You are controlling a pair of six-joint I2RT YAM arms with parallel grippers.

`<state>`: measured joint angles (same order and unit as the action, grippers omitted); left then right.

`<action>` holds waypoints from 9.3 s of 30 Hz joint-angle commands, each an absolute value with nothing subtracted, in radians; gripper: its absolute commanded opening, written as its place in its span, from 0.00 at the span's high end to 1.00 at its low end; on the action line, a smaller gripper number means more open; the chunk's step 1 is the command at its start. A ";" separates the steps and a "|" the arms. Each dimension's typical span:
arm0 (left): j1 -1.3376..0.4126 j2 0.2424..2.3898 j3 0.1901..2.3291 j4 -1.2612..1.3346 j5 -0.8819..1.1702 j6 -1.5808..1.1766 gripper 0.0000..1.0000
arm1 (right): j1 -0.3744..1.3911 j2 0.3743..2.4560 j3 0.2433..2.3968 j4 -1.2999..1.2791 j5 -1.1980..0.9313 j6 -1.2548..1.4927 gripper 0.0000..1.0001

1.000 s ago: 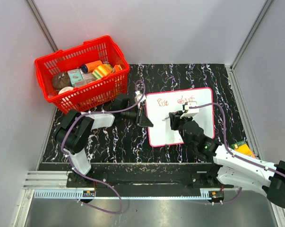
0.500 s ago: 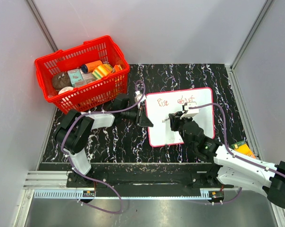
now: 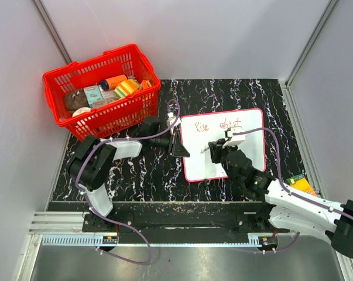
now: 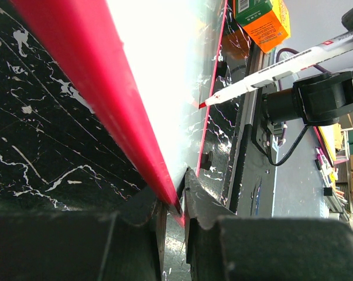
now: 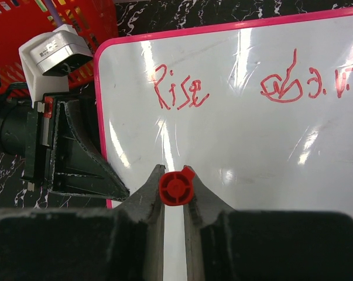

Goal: Write a sentence on the whiteboard
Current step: Write on the whiteboard with the whiteboard.

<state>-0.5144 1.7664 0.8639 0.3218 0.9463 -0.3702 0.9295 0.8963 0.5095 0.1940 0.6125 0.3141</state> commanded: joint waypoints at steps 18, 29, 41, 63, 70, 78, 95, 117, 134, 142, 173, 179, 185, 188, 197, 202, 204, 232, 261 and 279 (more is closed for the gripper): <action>-0.551 1.772 0.868 0.261 0.873 -0.267 1.00 | 0.936 0.897 0.589 0.296 0.683 0.235 1.00; -0.549 1.769 0.867 0.259 0.874 -0.265 1.00 | 0.936 0.985 0.617 0.337 0.706 0.230 1.00; -0.551 1.767 0.867 0.259 0.873 -0.264 1.00 | 0.937 0.959 0.575 0.308 0.719 0.270 1.00; -0.549 1.769 0.867 0.258 0.873 -0.264 1.00 | 0.936 0.910 0.552 0.262 0.713 0.282 1.00; -0.549 1.770 0.867 0.258 0.873 -0.264 1.00 | 0.936 0.893 0.532 0.242 0.693 0.301 1.00; -0.551 1.770 0.867 0.258 0.871 -0.262 1.00 | 0.936 0.902 0.518 0.247 0.690 0.321 1.00; -0.549 1.772 0.867 0.261 0.874 -0.265 1.00 | 0.936 0.905 0.517 0.203 0.756 0.308 1.00; -0.554 1.772 0.867 0.261 0.873 -0.267 1.00 | 0.934 0.819 0.538 0.202 0.756 0.267 1.00; -0.555 1.770 0.870 0.256 0.873 -0.264 1.00 | 0.934 0.902 0.577 0.310 0.755 0.262 1.00; -0.555 1.770 0.870 0.255 0.871 -0.261 1.00 | 0.934 0.928 0.568 0.314 0.772 0.259 1.00; -0.555 1.773 0.871 0.255 0.871 -0.261 1.00 | 0.934 0.862 0.488 0.118 0.715 0.362 1.00; -0.555 1.773 0.871 0.255 0.870 -0.262 1.00 | 0.934 0.853 0.488 0.110 0.726 0.356 1.00; -0.557 1.773 0.871 0.255 0.870 -0.262 1.00 | 0.936 0.851 0.491 0.103 0.742 0.339 1.00; -0.555 1.773 0.871 0.255 0.870 -0.262 1.00 | 0.936 0.842 0.491 0.100 0.752 0.333 1.00; -0.557 1.775 0.870 0.256 0.870 -0.262 1.00 | 0.934 0.815 0.506 0.100 0.782 0.301 1.00; -0.557 1.776 0.873 0.256 0.871 -0.264 1.00 | 0.934 0.779 0.544 0.094 0.756 0.307 1.00; -0.557 1.775 0.871 0.256 0.871 -0.264 1.00 | 0.934 0.775 0.555 0.101 0.746 0.299 1.00; -0.557 1.775 0.874 0.249 0.870 -0.259 1.00 | 0.675 0.687 0.608 -0.027 0.390 0.241 1.00; -0.557 1.775 0.874 0.250 0.874 -0.261 1.00 | 0.676 0.747 0.551 0.070 0.574 0.328 1.00; -0.557 1.775 0.876 0.249 0.874 -0.259 1.00 | 0.676 0.795 0.546 0.057 0.517 0.333 1.00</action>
<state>-0.5198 1.7664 0.8696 0.3119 0.9401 -0.3653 0.6796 0.7795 0.5415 0.0414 0.5323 0.3298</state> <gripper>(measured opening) 0.166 0.183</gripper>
